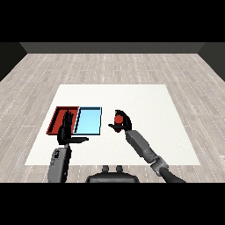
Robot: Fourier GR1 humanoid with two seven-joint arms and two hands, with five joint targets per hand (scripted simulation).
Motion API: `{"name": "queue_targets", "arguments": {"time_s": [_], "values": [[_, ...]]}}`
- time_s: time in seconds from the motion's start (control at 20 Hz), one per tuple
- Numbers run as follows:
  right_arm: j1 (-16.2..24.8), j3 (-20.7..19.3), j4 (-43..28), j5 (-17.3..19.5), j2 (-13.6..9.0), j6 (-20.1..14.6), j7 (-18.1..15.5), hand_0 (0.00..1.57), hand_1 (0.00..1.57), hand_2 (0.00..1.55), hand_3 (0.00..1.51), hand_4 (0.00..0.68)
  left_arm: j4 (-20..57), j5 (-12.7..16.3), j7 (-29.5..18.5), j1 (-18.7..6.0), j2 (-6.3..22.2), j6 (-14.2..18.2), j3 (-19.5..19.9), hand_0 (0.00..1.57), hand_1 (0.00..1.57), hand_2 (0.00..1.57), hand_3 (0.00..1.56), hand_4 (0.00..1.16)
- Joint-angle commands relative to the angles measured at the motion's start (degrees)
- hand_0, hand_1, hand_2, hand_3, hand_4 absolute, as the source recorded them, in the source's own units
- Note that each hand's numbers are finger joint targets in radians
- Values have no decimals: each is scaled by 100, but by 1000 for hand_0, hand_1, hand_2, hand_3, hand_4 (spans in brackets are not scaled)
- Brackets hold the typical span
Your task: Pick the red can and put it in the red box
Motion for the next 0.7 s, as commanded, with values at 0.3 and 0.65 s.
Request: {"name": "queue_targets", "arguments": {"time_s": [0.3, 0.65], "values": [[-73, 76, 232, 237, 14, -556, 452, 1571, 1571, 1485, 1430, 573, 181, 10, -341, 99, 36, -118, 62, 0, 0, 0, 0, 0], [-175, -95, 90, 496, 13, -636, 711, 1571, 1571, 1487, 1428, 582, 398, -67, -614, 85, -86, -62, 5, 0, 0, 0, 0, 0]]}}
